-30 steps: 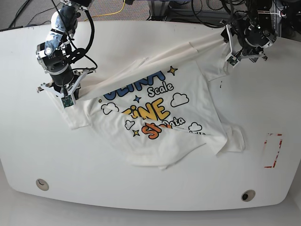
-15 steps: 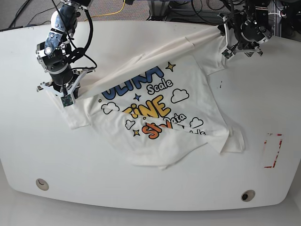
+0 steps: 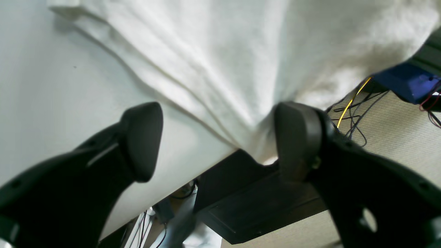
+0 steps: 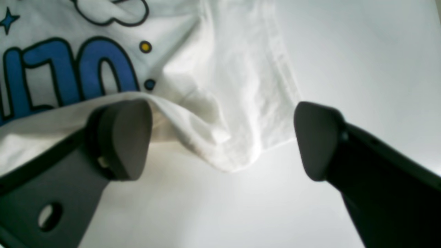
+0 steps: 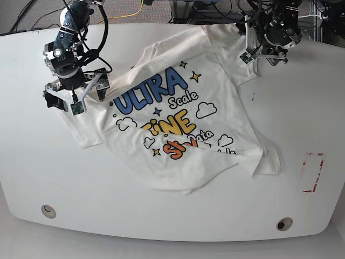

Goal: Layout the t-shirt on the table in an organized manner, then fold the t-shirt properly
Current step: 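Open both grippers and release the shirt edge, then move the left gripper away and the right gripper toward the collar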

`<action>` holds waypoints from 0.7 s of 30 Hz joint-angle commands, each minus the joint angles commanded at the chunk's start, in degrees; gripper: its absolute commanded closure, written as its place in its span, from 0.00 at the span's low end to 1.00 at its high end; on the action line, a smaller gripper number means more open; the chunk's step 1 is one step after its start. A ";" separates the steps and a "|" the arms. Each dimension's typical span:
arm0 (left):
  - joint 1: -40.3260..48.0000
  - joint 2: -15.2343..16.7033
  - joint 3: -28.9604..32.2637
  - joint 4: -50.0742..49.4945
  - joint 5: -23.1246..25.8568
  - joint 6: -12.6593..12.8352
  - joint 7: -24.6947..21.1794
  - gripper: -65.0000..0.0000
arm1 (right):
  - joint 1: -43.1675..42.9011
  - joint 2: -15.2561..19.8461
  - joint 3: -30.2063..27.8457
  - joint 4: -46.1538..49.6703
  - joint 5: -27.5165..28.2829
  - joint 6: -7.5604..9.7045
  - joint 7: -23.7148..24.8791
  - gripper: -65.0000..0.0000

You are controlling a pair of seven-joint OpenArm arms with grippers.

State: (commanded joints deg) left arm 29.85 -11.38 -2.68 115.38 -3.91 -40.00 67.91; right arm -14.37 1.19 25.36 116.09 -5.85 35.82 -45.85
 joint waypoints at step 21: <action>-12.04 0.35 -11.78 -0.09 0.09 0.00 0.09 0.45 | -3.16 -6.42 0.26 0.00 1.58 0.35 2.81 0.00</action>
State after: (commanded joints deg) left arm 17.80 -11.03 -14.46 115.30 -3.82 -40.00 68.00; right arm -17.54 -5.23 25.63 116.09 -4.26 36.18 -43.03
